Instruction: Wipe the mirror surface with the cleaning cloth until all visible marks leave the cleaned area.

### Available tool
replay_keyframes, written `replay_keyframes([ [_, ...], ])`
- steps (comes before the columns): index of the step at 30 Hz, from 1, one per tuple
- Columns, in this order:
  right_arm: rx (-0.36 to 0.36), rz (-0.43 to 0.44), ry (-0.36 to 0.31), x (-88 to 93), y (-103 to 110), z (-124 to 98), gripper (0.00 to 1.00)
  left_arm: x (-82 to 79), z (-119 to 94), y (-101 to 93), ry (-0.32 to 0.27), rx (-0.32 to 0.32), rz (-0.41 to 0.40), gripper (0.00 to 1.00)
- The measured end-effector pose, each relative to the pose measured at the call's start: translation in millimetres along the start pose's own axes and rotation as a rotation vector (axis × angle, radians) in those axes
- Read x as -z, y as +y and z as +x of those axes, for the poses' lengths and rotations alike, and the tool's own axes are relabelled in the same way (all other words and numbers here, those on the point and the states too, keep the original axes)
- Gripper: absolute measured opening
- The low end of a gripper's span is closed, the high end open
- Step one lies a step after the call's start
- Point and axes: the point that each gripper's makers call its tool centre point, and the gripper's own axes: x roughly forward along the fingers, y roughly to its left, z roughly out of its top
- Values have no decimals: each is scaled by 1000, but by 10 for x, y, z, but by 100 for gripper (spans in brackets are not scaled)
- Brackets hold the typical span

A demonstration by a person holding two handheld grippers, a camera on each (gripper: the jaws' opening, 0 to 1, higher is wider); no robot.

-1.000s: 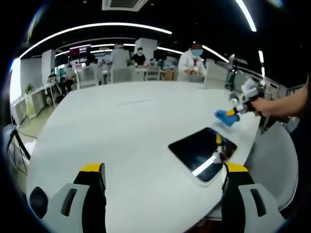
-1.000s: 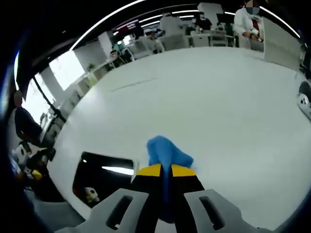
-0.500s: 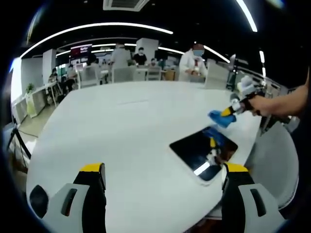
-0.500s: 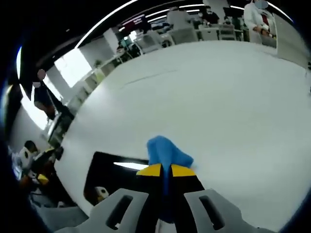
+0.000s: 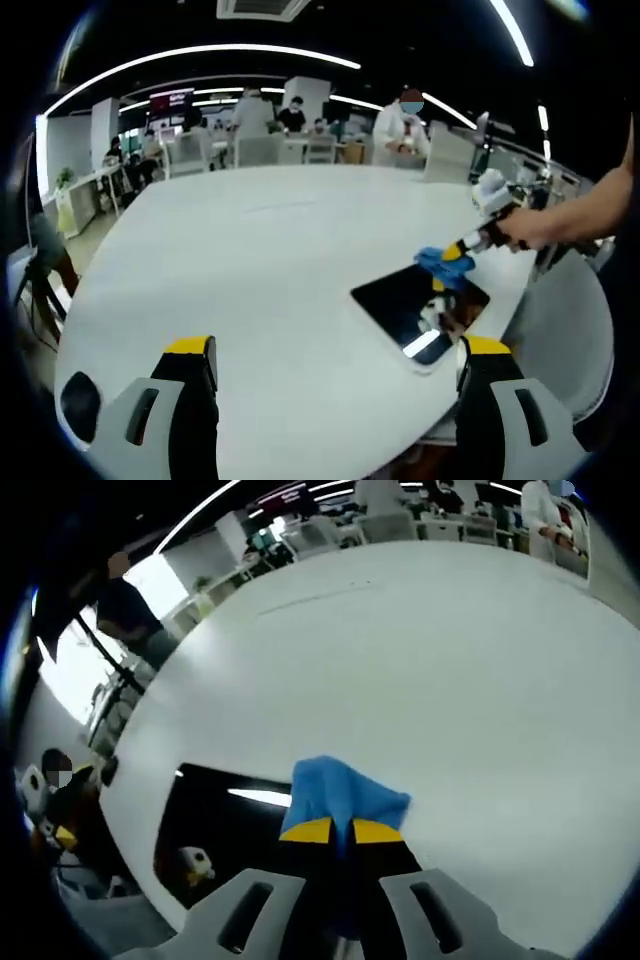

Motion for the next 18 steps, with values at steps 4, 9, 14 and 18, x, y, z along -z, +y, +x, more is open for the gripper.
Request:
replay_keyframes([
  [4, 5, 55, 25, 6, -16, 8, 1, 1, -6, 35, 5, -4, 0, 100],
  [9, 32, -8, 23, 15, 4, 13, 1, -27, 0, 53, 4, -1, 8, 100],
  [14, 24, 4, 24, 23, 91, 31, 0, -12, 15, 44, 10, 5, 11, 100],
  [18, 16, 13, 32, 3, 164, 63, 0, -16, 19, 37, 7, 6, 9, 100],
])
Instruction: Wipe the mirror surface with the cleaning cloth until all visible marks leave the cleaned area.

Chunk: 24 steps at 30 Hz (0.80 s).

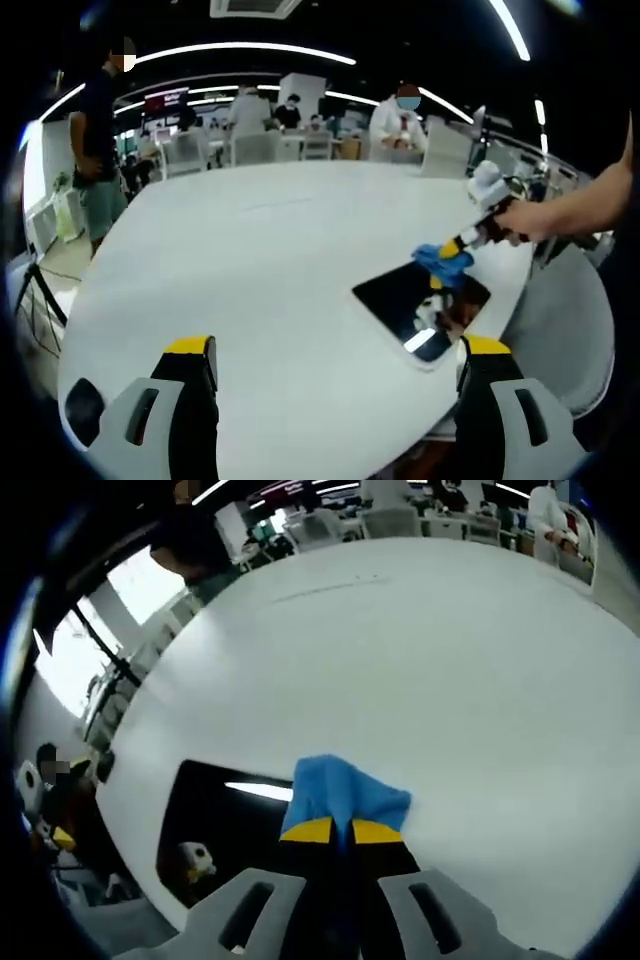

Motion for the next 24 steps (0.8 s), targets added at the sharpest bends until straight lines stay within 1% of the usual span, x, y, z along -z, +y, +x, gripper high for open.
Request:
replay_keyframes([
  [6, -20, -6, 12, -34, 208, 75, 0, 24, -7, 6, -2, -4, -8, 100],
  [14, -38, -14, 26, -96, 403, 173, 0, 59, -17, 19, -2, -10, -20, 100],
  [21, -63, -38, 38, -114, 680, 266, 0, 69, -25, 24, -1, -11, -27, 100],
  [23, -83, -14, 47, -117, 780, 298, 0, 69, -30, 25, -2, -13, -29, 100],
  [24, -85, -18, 50, -131, 832, 323, 0, 70, -32, 31, -3, -14, -30, 100],
])
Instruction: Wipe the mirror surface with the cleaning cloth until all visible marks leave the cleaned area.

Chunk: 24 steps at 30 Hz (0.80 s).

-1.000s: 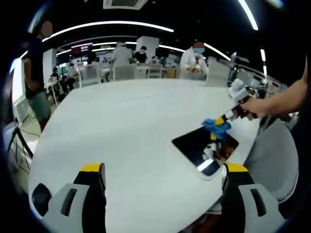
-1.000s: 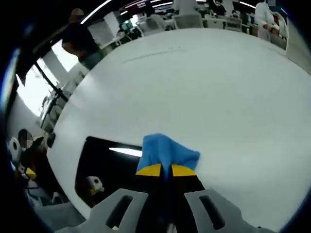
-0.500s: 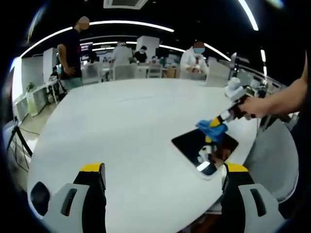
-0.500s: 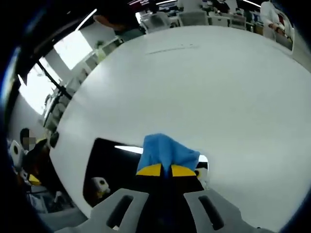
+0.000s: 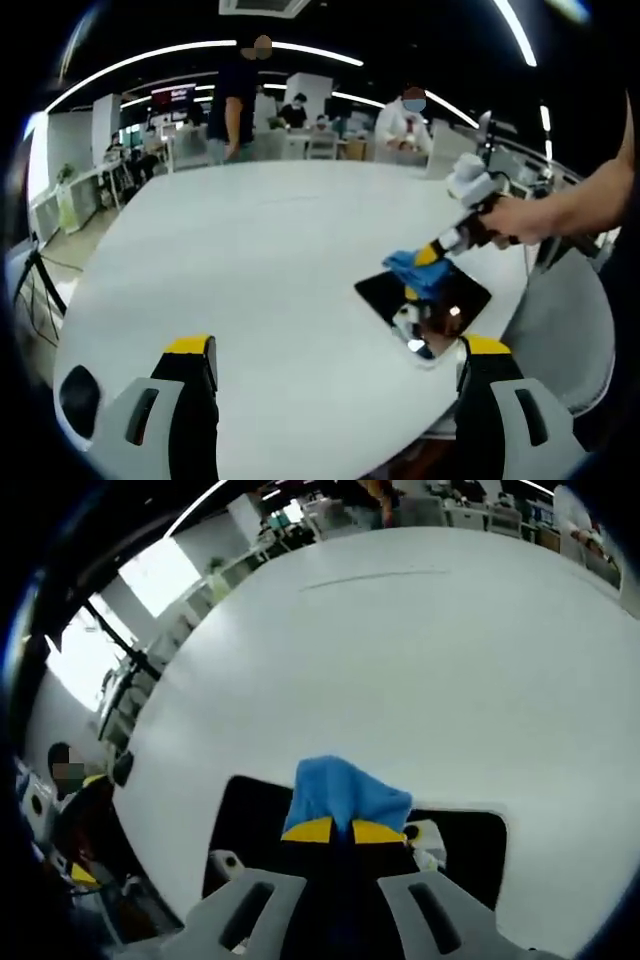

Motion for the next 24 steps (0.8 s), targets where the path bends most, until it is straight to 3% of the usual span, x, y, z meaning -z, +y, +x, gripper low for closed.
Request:
replay_keyframes([
  [9, -24, 16, 14, -71, 181, 106, 0, 33, -1, 24, 4, -3, -6, 100],
  [15, -56, -51, 28, -105, 523, 258, 0, 43, -20, 44, 7, -6, -11, 100],
  [24, -82, -70, 39, -123, 788, 377, 0, 80, -72, 72, 14, -20, -21, 100],
])
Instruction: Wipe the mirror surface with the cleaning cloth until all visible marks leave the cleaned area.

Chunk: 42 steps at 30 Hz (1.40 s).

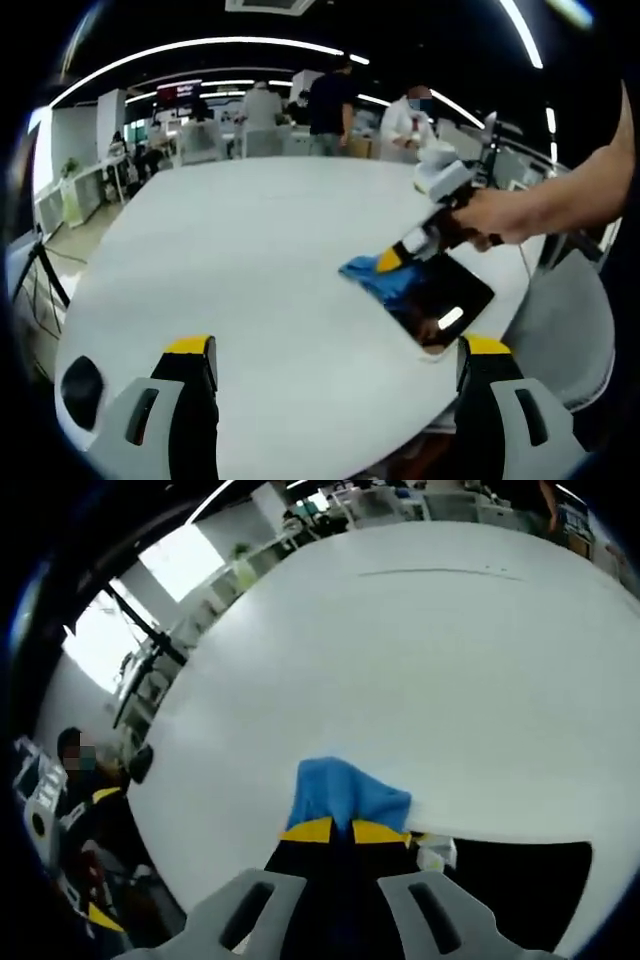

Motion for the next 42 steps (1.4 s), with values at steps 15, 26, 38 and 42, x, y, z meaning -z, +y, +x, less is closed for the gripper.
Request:
replay_keyframes([
  [15, -19, -34, 19, 166, 34, -86, 0, -38, 25, -29, -2, -1, 9, 100],
  [26, -40, -29, 47, 369, 118, -181, 0, -42, -8, -65, -5, 0, 16, 100],
  [38, -55, -45, 80, 522, 202, -231, 0, -48, -56, -76, -16, -9, 12, 100],
  [42, -59, -52, 78, 522, 204, -232, 0, -75, -48, -84, -25, -7, 10, 100],
])
